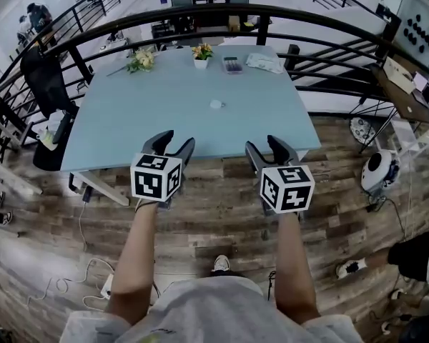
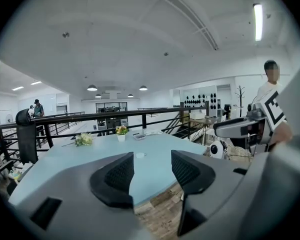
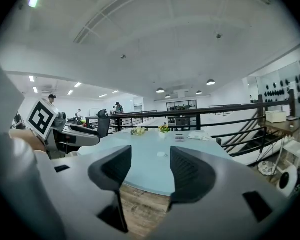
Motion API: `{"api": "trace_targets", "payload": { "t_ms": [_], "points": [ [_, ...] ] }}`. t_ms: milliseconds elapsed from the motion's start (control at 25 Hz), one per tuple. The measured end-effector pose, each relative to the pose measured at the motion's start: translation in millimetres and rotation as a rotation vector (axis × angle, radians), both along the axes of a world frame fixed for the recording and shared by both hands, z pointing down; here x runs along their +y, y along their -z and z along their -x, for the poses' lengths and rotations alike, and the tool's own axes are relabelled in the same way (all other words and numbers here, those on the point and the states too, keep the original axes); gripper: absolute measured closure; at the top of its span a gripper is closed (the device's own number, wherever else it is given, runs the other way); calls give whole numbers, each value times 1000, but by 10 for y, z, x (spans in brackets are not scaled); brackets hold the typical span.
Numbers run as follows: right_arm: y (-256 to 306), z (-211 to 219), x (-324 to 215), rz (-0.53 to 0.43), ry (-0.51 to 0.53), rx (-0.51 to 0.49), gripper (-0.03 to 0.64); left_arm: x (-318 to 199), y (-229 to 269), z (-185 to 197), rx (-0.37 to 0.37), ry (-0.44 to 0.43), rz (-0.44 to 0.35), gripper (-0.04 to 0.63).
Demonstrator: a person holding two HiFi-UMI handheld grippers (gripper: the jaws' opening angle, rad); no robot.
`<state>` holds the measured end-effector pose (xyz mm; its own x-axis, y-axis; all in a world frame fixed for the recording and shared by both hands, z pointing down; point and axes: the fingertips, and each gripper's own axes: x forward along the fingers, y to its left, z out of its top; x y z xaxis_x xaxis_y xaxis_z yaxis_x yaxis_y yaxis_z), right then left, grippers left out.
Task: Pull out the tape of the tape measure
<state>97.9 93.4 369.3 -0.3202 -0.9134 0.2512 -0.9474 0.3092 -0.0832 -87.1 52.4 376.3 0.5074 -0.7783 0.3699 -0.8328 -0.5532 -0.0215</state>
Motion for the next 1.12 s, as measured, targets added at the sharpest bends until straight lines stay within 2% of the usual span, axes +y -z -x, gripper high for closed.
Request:
{"api": "trace_targets", "payload": {
  "t_ms": [800, 1120],
  "points": [
    [-163, -248, -451, 10, 41, -4, 388, -365, -133, -287, -26, 14, 10, 362],
    [-261, -152, -923, 10, 53, 12, 388, -852, -250, -258, -15, 1, 4, 362]
  ]
}}
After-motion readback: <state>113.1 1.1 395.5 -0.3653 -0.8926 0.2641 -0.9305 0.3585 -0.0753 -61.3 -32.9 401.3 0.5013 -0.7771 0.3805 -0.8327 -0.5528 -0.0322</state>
